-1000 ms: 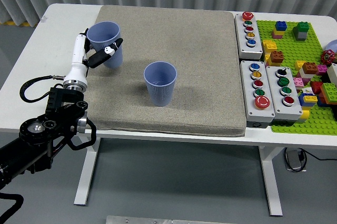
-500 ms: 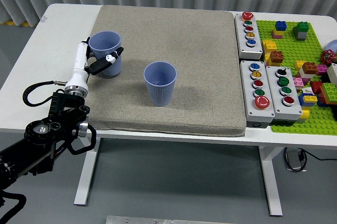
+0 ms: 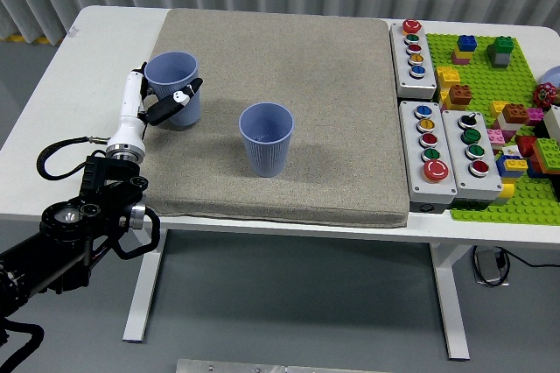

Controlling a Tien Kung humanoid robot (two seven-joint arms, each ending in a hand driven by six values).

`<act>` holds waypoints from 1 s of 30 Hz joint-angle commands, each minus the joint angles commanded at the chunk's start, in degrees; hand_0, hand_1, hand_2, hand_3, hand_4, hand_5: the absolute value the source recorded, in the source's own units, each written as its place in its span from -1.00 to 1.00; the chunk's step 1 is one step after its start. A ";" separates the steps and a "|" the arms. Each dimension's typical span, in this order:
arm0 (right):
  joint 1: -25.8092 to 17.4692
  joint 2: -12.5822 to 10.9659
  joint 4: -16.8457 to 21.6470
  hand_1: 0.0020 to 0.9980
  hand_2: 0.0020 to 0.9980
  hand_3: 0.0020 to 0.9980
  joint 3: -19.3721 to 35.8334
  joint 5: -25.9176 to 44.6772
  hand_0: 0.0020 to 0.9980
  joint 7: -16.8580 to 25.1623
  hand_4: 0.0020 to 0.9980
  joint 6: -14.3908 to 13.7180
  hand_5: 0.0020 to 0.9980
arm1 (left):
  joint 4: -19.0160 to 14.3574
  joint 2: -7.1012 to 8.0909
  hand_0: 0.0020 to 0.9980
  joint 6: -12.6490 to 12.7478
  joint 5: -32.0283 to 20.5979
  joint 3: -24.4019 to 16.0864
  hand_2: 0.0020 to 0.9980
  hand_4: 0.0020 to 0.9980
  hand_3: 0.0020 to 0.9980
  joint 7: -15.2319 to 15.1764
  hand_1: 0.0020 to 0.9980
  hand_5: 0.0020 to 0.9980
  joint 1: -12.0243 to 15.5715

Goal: Pick cup pour cup place

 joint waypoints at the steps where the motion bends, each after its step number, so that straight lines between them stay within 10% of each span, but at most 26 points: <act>1: 0.02 0.00 0.01 0.34 0.22 0.22 0.00 0.00 0.39 -0.01 -1.00 0.00 -0.36 | 0.05 -0.04 0.04 0.03 -0.09 0.03 0.16 0.41 0.05 -0.09 0.08 -0.73 0.00; 30: 0.96 0.12 0.06 0.34 0.22 0.22 0.25 -0.48 0.39 -0.26 -1.00 -0.04 -0.37 | 1.14 -0.64 0.06 -0.38 -0.81 1.69 0.16 0.45 0.06 -0.76 0.10 -0.70 -0.34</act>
